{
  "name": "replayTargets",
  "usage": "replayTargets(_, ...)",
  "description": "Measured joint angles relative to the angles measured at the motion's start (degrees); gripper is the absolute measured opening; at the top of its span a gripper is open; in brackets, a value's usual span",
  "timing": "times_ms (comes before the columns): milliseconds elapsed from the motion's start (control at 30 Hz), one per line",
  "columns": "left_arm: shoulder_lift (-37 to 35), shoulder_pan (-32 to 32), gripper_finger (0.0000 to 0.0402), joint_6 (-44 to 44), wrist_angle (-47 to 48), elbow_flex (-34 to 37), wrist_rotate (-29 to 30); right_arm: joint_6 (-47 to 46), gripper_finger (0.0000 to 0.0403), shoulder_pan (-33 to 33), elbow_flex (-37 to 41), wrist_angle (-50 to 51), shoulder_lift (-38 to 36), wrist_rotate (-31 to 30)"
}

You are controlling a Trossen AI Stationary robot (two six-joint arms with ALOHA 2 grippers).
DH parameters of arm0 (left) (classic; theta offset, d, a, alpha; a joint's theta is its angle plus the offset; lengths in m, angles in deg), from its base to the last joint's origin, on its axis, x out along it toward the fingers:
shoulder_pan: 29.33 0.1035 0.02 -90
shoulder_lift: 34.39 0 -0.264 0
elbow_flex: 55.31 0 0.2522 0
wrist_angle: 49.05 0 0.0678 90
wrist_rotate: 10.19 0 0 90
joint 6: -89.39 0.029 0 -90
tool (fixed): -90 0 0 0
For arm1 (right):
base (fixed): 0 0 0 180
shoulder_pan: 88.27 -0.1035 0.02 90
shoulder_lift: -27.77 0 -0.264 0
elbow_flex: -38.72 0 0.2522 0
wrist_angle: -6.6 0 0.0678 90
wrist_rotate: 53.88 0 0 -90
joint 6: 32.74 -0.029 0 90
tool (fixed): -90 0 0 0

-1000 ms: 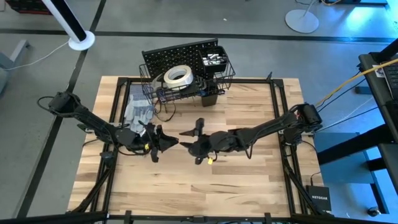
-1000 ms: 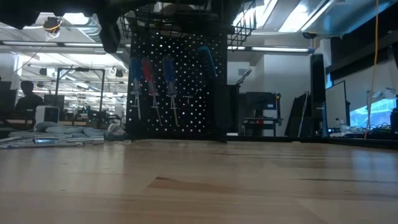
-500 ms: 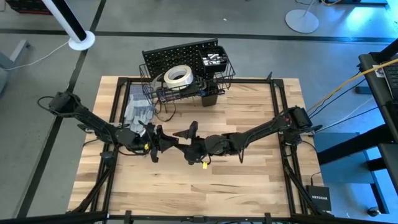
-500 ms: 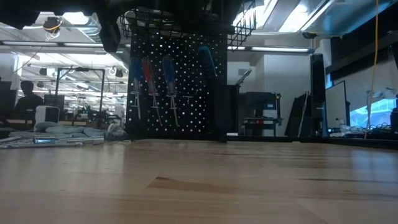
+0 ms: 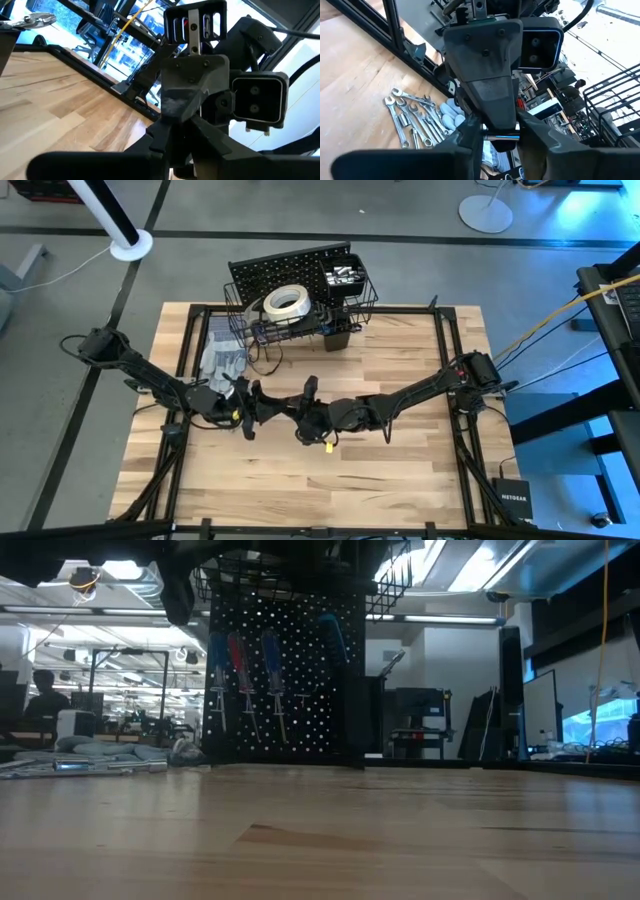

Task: Hang tools onto peg board
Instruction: Put the socket into the top black bin on the pegboard

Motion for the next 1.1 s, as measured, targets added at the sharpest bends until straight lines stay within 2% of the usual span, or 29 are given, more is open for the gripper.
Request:
replayTargets(233,-0.5,0.0,0.0093,-0.1,-0.1,0.0,-0.2,0.0,0.009,0.0,0.0,0.0,0.0,-0.3)
replayTargets(367,-4.3,-0.4,0.0122,1.5,3.7,0.0,-1.0,0.2,0.009,-0.6,0.0,0.2,-0.6,-3.2)
replayTargets(500,-12.3,-2.2,0.0132,1.7,17.1,0.0,-1.5,0.2,0.009,-2.1,0.0,3.4,-3.0,-4.6)
replayTargets(700,-20.6,-7.0,0.0127,-7.3,42.2,0.0,1.5,-2.6,0.009,-4.9,0.0,12.8,-8.3,-4.2)
replayTargets(833,-18.2,-10.0,0.0122,-15.1,54.5,0.0,4.3,-4.6,0.009,-5.8,0.0,16.3,-12.4,-3.7)
replayTargets(967,-12.0,-11.3,0.0119,-18.9,55.5,1.5,9.6,-6.4,0.009,-5.0,-0.8,17.3,-16.4,-3.9)
replayTargets(1100,-6.5,-11.1,0.0119,-18.8,55.1,1.5,10.7,-7.5,0.009,-2.5,-8.9,24.0,-17.8,-7.2)
